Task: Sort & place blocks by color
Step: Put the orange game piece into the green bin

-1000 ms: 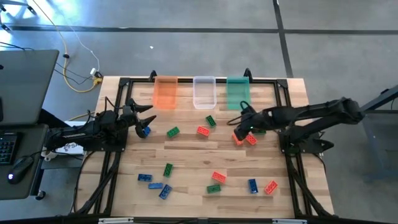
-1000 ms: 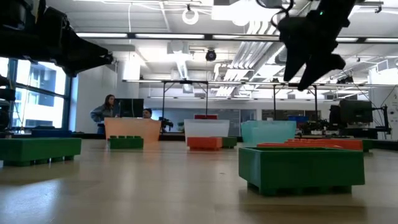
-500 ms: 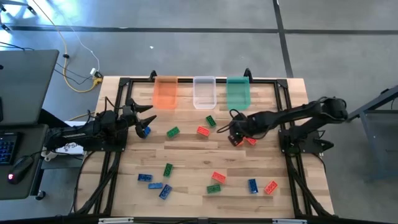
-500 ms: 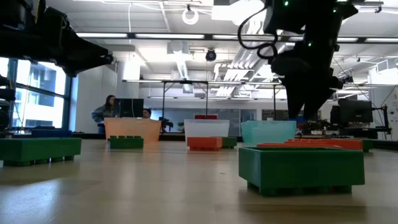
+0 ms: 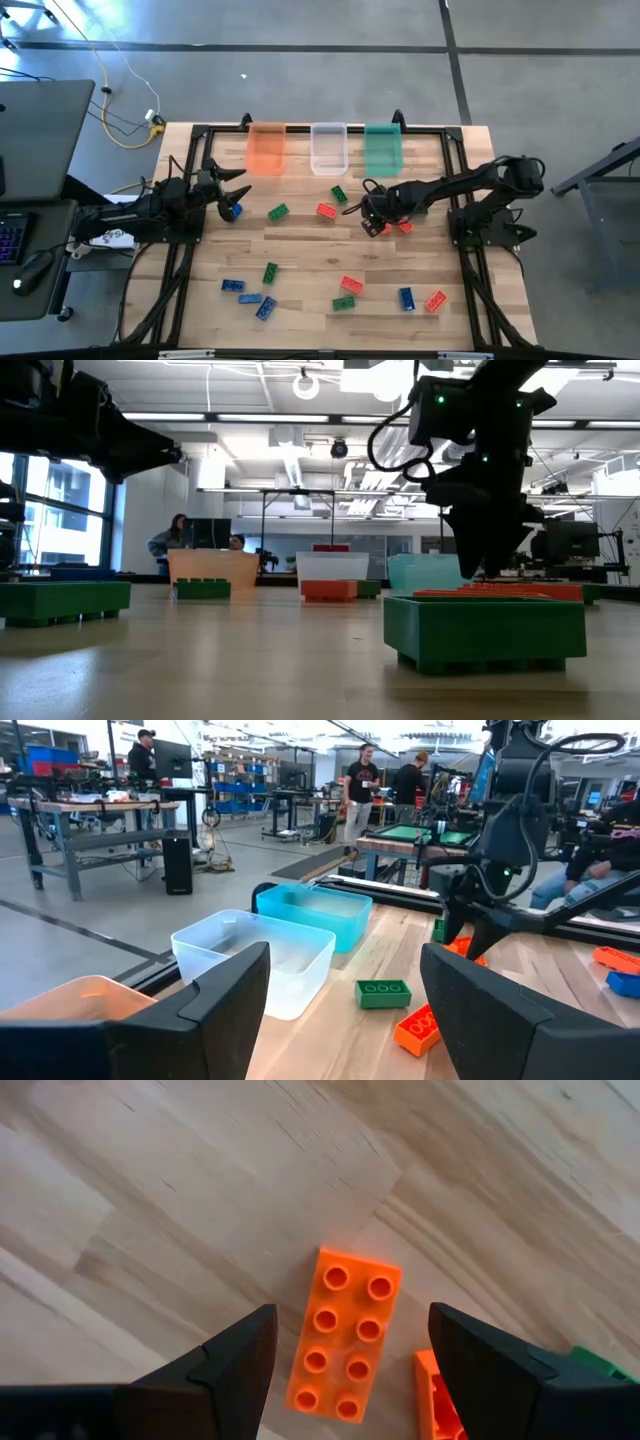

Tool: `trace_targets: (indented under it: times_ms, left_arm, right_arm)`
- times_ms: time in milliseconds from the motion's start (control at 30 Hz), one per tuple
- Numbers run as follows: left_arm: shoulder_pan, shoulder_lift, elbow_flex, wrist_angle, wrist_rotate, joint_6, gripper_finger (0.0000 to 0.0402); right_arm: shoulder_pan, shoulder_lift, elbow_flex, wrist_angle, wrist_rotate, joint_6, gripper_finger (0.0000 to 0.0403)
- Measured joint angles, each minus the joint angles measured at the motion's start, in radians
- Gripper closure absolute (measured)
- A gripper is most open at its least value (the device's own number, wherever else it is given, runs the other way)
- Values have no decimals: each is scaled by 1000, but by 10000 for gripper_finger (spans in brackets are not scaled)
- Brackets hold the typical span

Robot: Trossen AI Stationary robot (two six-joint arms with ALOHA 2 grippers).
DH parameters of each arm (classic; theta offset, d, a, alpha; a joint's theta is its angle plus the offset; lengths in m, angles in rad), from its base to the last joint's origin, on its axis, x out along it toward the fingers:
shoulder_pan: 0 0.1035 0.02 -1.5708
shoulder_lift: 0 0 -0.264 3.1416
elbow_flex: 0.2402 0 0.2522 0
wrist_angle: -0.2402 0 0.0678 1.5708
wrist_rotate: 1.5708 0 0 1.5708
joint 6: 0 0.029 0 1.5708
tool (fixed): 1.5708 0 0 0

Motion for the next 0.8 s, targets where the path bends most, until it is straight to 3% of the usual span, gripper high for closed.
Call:
trace_targets:
  times_ms: [467, 800]
  left_arm:
    - [0, 0, 0, -1, 0, 0, 151]
    - [0, 0, 0, -3, 0, 0, 151]
  right_arm:
    - [0, 108, 0, 27, -22, -8, 161]
    - [-5, 107, 1, 56, -35, -8, 288]
